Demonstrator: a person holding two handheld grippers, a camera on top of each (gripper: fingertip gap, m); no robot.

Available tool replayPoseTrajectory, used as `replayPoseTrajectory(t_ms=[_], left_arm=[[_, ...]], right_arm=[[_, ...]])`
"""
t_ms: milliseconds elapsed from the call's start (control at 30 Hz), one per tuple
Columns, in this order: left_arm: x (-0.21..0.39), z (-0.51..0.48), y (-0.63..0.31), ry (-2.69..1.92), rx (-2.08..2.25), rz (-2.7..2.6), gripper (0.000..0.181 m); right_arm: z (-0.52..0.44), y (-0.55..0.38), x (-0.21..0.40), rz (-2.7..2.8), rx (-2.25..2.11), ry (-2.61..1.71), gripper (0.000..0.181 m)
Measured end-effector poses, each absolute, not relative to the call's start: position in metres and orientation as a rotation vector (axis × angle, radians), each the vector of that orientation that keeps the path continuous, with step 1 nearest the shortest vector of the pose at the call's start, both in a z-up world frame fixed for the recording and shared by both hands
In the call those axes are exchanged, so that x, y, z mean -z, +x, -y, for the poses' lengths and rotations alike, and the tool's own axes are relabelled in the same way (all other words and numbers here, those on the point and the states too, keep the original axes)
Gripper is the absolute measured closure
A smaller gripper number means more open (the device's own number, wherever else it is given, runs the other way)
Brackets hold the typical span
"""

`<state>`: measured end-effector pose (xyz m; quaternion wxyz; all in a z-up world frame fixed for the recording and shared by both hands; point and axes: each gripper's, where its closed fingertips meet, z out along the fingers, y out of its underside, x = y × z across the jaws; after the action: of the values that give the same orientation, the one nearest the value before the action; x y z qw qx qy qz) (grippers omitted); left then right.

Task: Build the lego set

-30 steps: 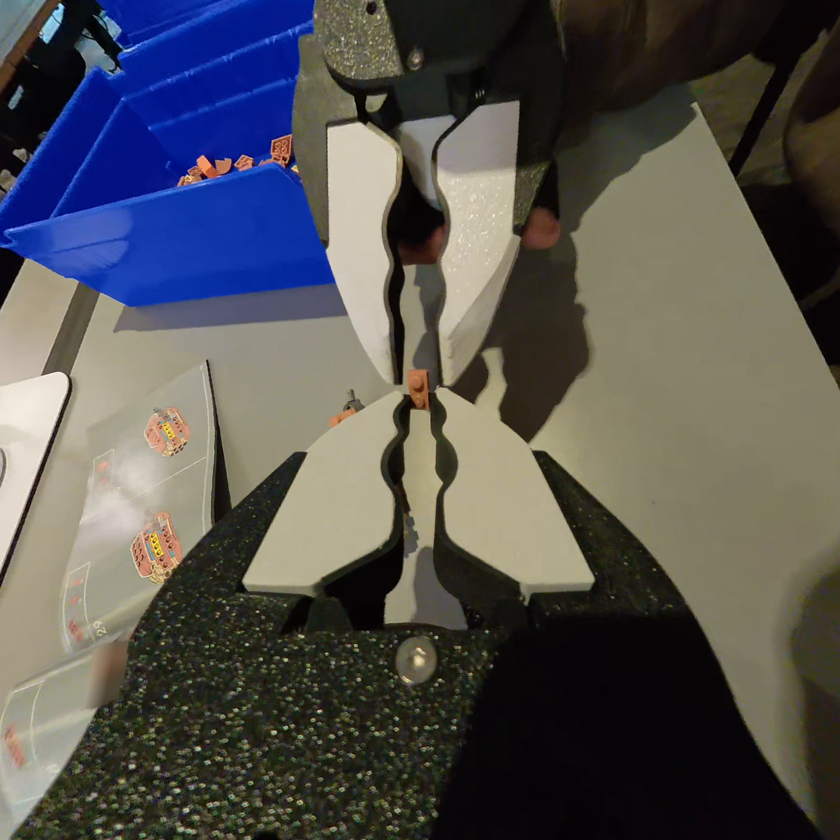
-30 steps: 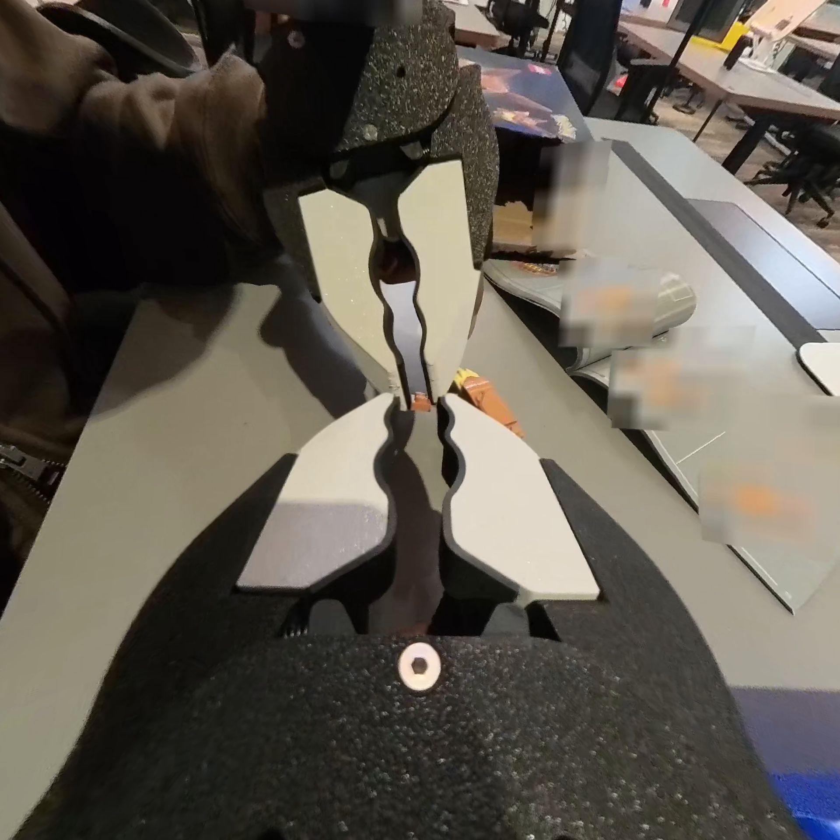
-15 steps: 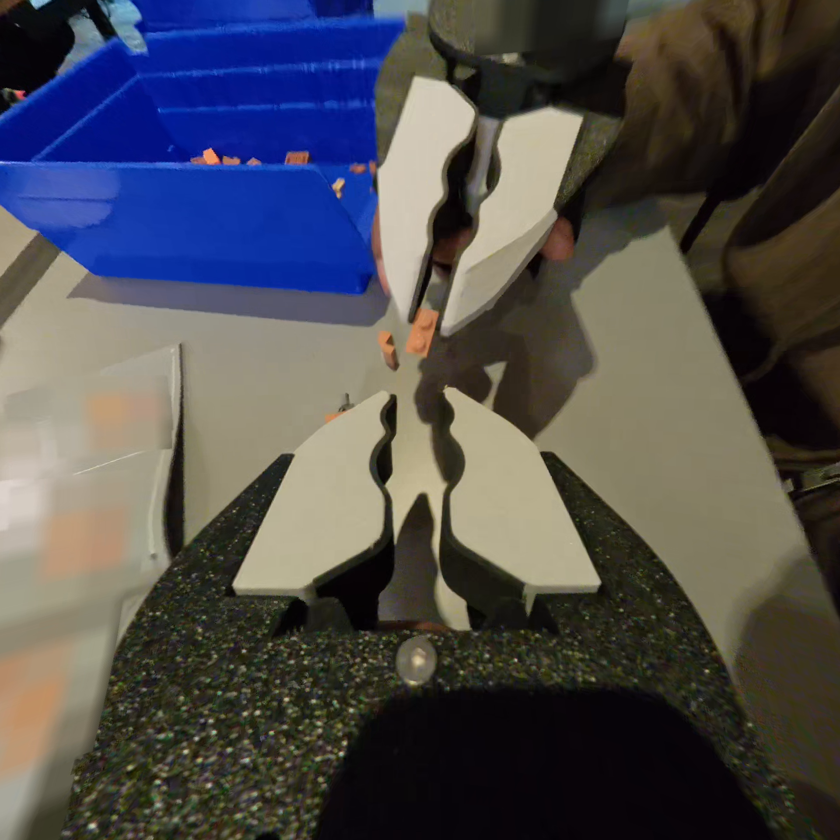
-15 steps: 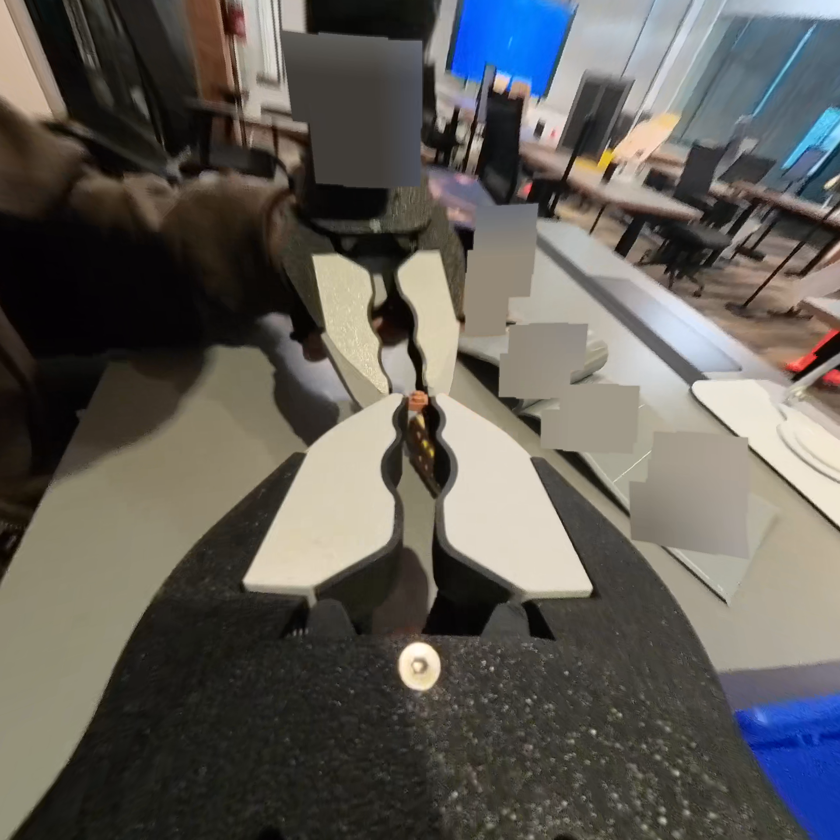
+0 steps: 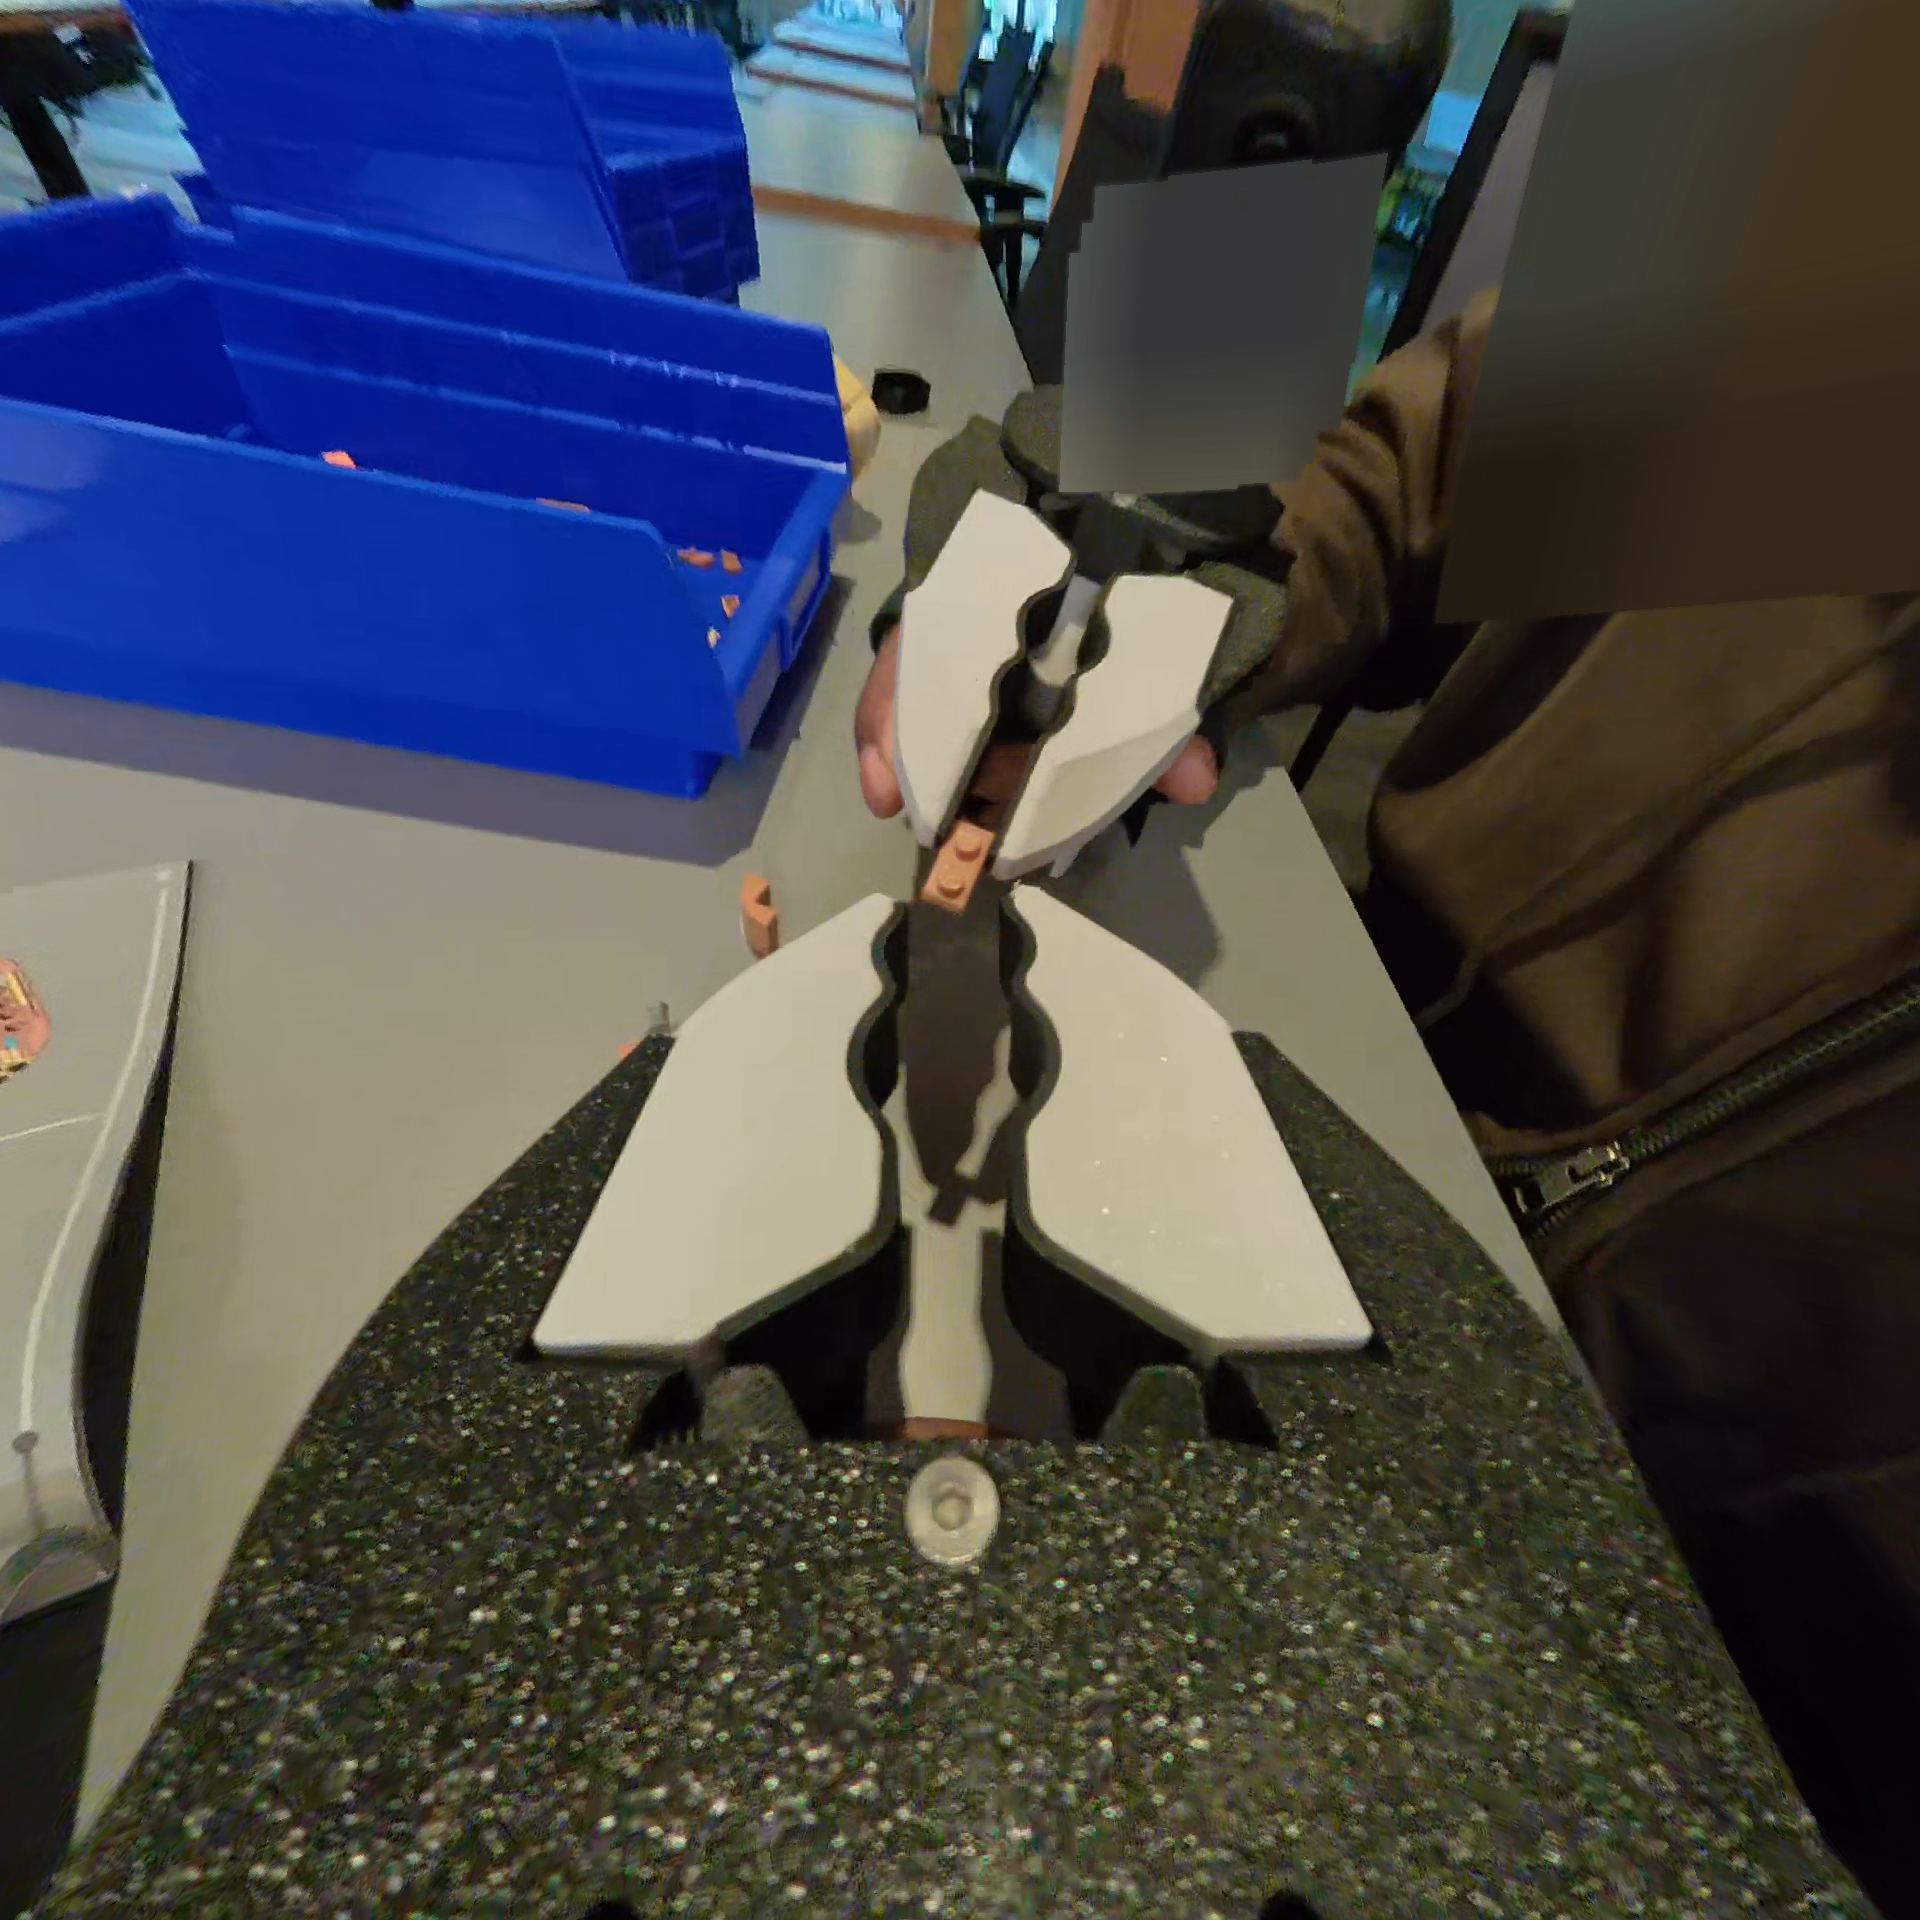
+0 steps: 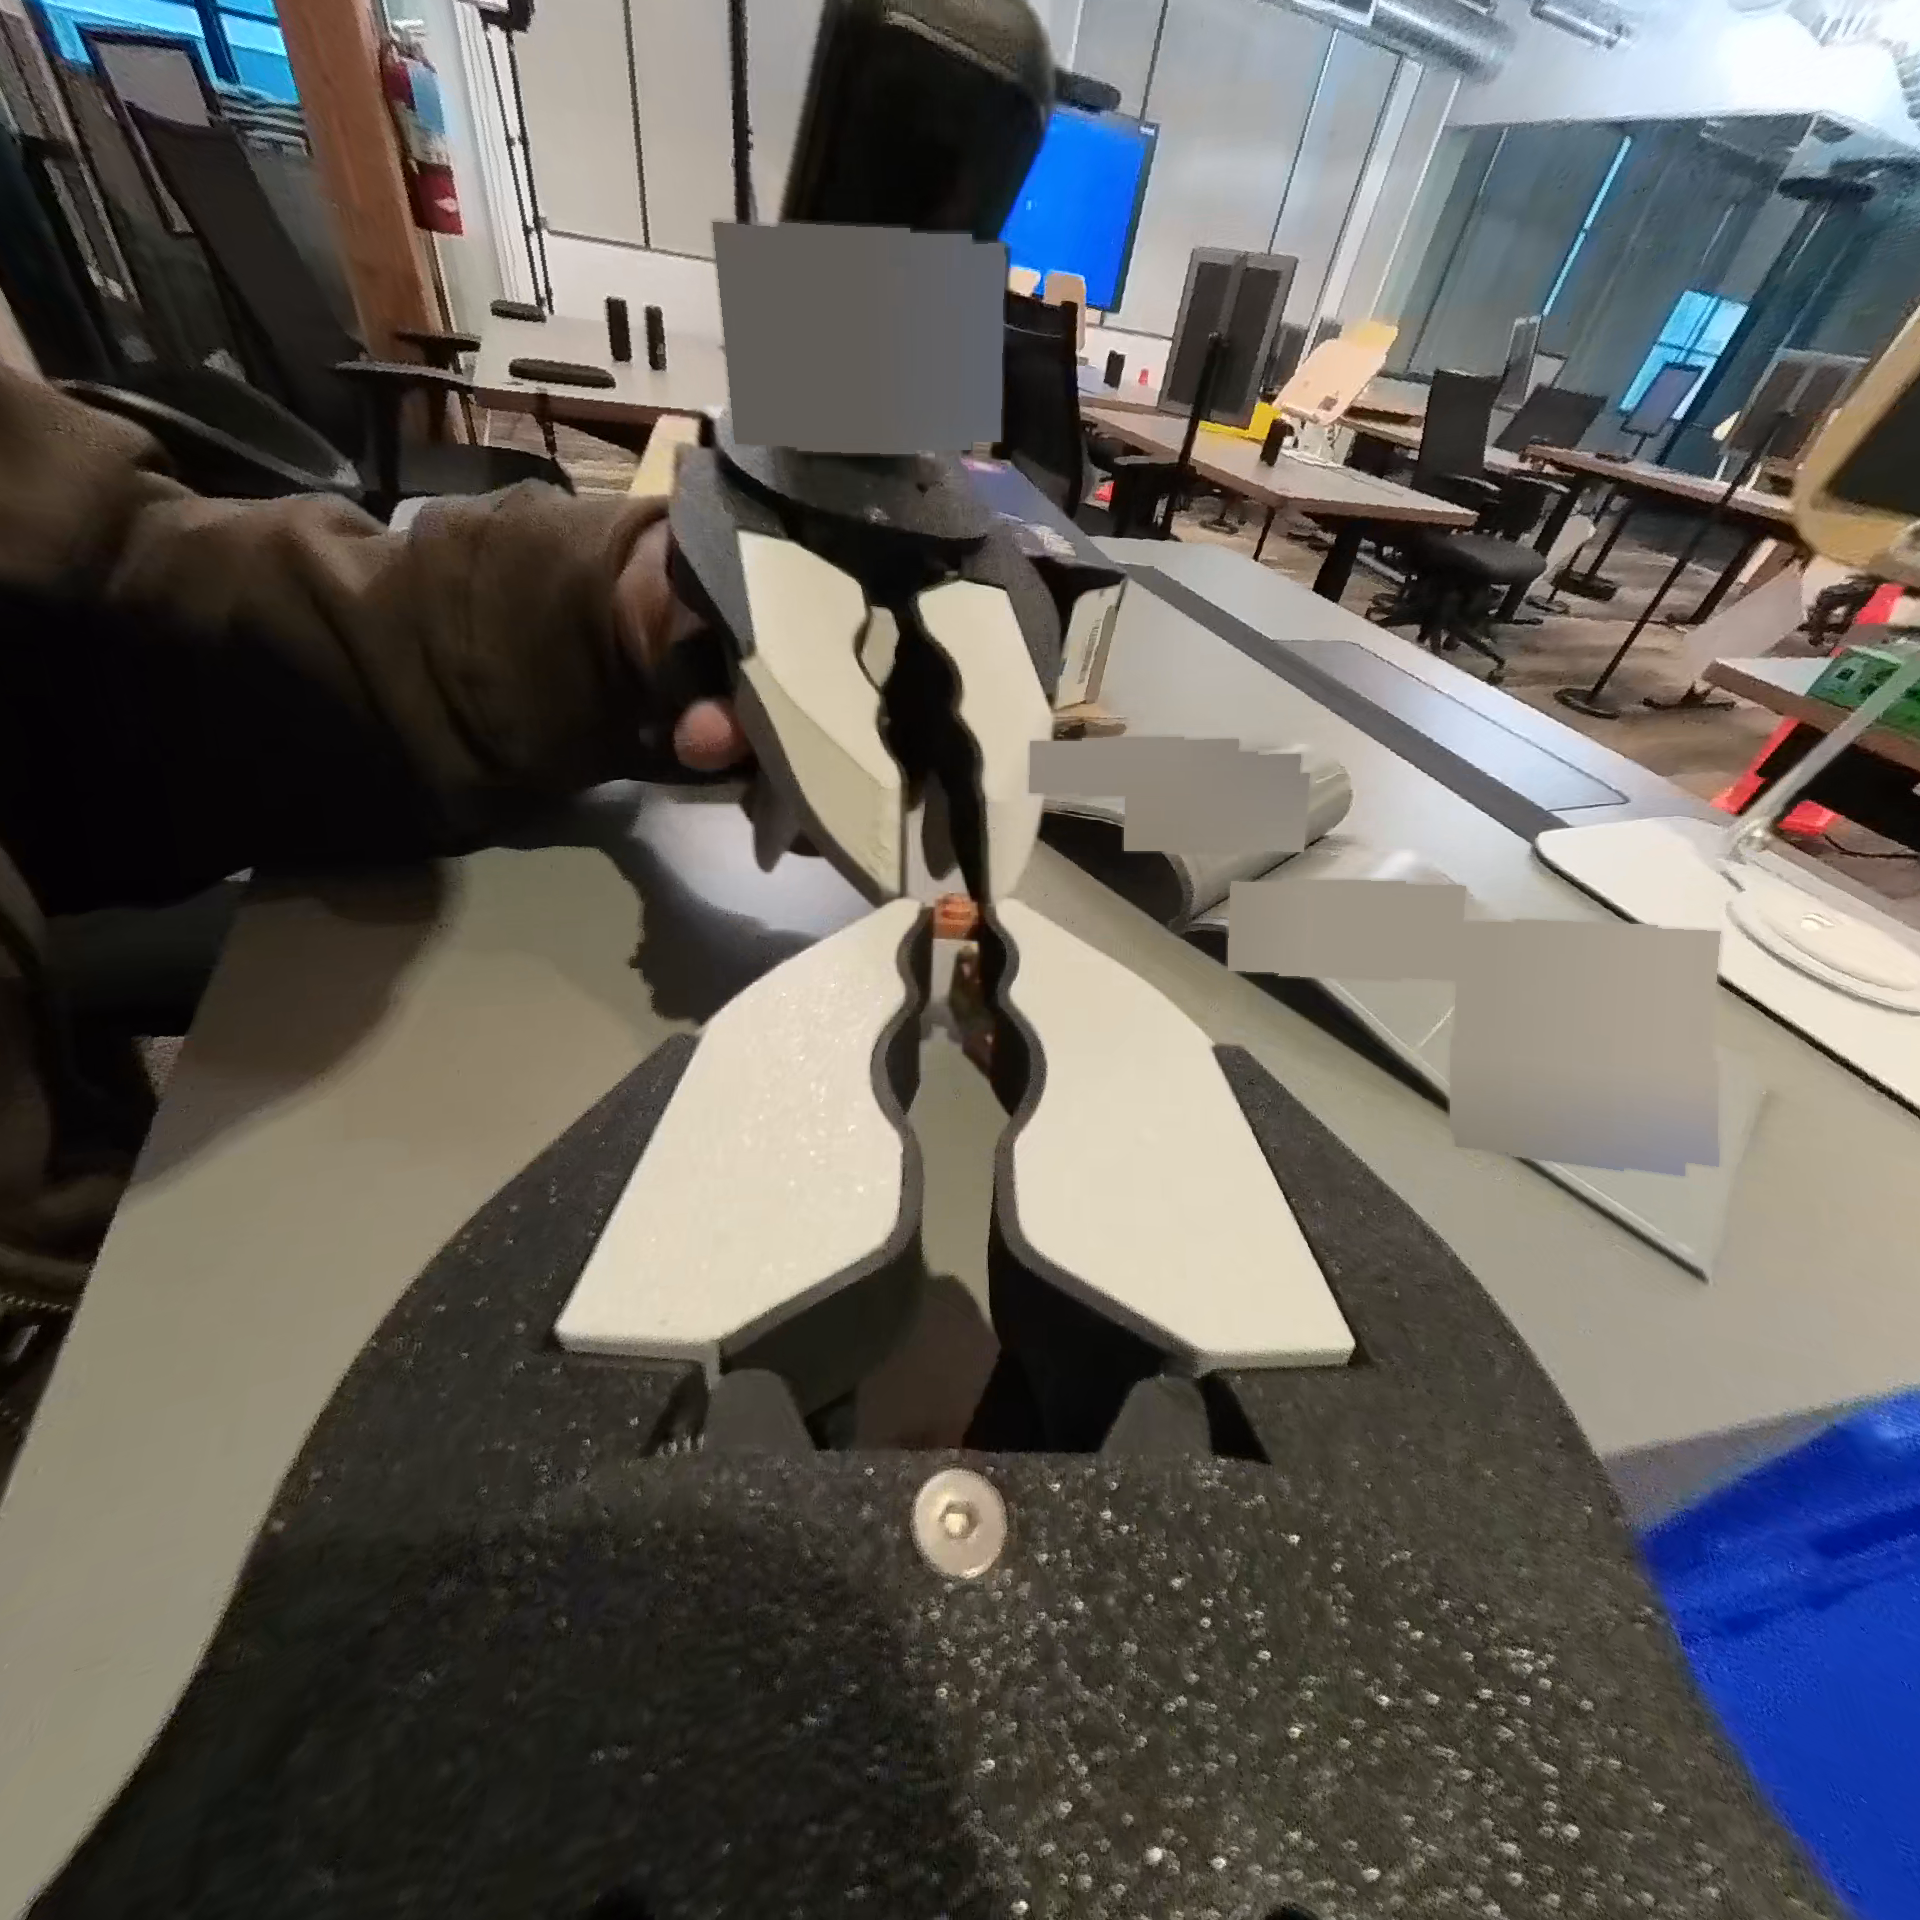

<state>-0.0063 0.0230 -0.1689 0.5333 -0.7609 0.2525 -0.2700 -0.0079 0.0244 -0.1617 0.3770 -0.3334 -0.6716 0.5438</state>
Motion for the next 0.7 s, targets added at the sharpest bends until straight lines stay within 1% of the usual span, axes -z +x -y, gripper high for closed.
replayPoseTrajectory(t_ms=[100, 267, 700], left_arm=[[0.174, -0.023, -0.001, -1.823, 0.631, -0.638, 0.166], [0.165, -0.021, 0.000, -1.759, 0.685, -0.624, 0.172], [0.154, -0.019, 0.006, -1.664, 0.814, -0.589, 0.173]], right_arm=[[-0.020, -0.003, 0.155, 1.696, -1.423, -0.830, 0.174], [-0.022, -0.003, 0.149, 1.651, -1.480, -0.839, 0.173], [-0.018, -0.001, 0.142, 1.609, -1.548, -0.813, 0.174]])
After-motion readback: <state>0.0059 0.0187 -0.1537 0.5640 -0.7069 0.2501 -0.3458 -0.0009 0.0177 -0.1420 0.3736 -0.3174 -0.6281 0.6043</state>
